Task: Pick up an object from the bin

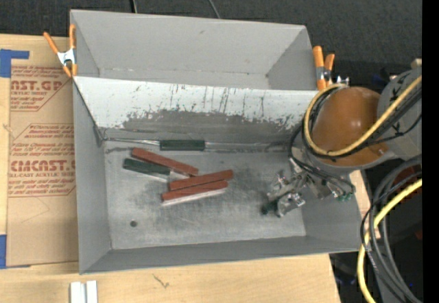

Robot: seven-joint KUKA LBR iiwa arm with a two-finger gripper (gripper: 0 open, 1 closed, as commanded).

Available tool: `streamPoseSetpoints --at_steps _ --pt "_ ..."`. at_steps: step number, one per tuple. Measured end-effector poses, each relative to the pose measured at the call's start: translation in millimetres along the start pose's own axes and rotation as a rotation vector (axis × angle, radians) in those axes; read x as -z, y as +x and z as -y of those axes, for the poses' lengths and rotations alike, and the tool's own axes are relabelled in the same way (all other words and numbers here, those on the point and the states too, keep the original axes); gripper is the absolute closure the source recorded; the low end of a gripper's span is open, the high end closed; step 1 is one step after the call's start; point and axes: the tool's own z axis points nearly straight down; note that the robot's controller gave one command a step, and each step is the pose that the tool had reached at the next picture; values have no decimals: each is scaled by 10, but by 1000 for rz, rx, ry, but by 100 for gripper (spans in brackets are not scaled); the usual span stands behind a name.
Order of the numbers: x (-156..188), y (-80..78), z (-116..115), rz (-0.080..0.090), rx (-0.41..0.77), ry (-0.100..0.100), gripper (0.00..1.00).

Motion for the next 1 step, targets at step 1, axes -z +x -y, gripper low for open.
streamPoseSetpoints --at_steps 1 --pt "1587 157 -128 -1 -28 -1 100"
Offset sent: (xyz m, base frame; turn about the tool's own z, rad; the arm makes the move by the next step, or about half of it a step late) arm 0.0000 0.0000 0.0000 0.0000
